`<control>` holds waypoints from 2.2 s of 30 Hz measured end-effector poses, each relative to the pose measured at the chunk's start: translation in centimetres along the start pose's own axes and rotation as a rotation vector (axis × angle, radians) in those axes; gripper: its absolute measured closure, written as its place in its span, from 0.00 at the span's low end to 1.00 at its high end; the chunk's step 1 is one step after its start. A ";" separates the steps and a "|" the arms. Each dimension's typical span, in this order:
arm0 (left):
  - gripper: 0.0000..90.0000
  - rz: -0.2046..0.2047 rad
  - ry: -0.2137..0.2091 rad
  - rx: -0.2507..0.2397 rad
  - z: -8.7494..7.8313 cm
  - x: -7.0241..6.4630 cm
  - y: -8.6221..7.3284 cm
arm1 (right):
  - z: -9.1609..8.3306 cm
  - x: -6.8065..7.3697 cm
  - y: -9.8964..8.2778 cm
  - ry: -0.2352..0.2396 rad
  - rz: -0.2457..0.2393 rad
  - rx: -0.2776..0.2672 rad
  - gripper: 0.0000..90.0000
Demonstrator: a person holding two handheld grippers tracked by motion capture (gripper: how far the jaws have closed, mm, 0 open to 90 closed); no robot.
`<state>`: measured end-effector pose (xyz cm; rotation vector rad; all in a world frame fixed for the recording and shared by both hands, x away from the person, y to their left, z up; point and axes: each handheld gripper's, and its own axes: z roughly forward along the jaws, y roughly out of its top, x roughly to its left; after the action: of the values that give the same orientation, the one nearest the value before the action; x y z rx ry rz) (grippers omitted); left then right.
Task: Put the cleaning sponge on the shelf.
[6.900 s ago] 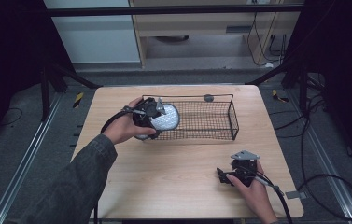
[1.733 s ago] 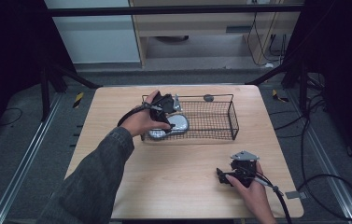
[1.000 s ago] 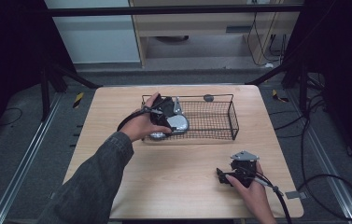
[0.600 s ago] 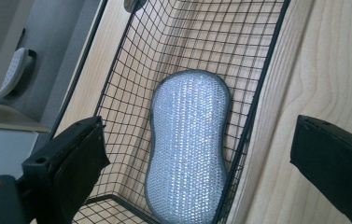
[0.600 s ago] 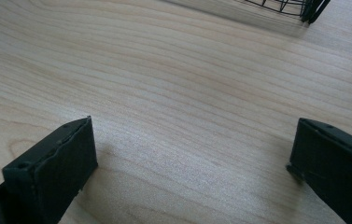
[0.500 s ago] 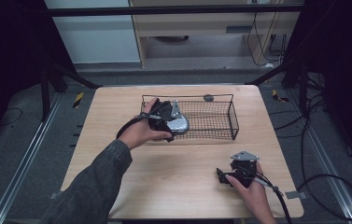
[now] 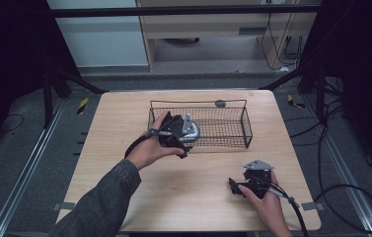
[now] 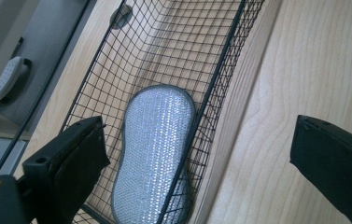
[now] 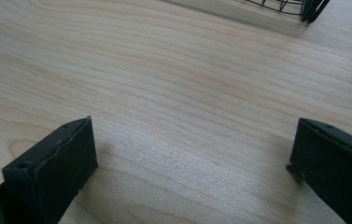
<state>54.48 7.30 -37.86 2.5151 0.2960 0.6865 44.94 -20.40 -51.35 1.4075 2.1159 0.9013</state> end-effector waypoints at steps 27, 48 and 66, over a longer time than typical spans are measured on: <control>0.04 -0.136 0.023 -0.108 -2.6 -4.1 -2.0 | -0.1 0.1 -0.1 -0.001 0.004 0.001 0.01; 0.03 -0.275 0.061 -0.076 -5.0 -4.5 -8.4 | -0.1 0.1 -0.1 -0.005 0.004 0.000 0.01; 0.04 -0.419 0.092 0.027 -4.8 -4.9 -17.0 | -0.1 0.2 -0.1 -0.005 0.005 0.000 0.01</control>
<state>46.59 22.08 -45.38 2.3386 0.8401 0.6273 44.73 -20.31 -51.35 1.4149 2.1096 0.8983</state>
